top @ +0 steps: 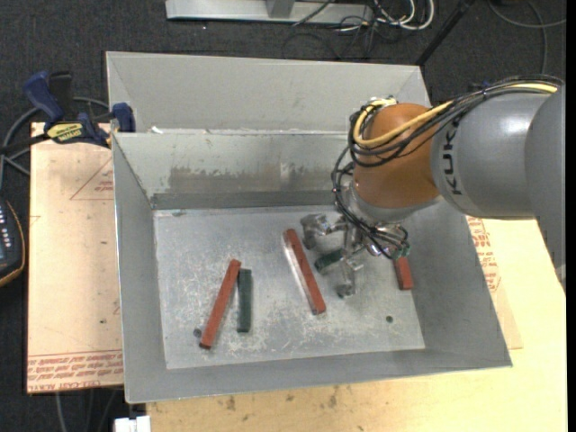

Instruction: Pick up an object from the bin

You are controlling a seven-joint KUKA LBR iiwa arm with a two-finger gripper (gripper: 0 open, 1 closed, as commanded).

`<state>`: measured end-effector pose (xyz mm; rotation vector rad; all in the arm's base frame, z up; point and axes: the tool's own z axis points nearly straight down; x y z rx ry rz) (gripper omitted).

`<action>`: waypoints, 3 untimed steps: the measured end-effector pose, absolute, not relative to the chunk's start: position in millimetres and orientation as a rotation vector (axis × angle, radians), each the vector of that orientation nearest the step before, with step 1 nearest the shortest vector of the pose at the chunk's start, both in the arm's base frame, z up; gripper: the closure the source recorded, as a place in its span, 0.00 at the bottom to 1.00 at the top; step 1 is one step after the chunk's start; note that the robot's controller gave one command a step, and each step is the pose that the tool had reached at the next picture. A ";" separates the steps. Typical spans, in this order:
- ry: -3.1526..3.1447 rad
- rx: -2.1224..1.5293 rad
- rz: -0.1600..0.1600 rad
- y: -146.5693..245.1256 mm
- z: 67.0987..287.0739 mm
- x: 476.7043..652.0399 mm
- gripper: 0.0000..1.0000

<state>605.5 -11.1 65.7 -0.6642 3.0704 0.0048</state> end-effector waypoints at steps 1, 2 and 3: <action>3.068 -0.660 0.001 -12.4 71.3 607.0 1.00; 3.048 -0.759 -0.001 -55.0 86.1 589.6 1.00; 2.940 -1.081 -0.006 -66.7 214.6 581.8 1.00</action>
Offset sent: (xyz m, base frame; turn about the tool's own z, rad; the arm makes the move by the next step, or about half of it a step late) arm 0.0000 0.0000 0.0000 0.0000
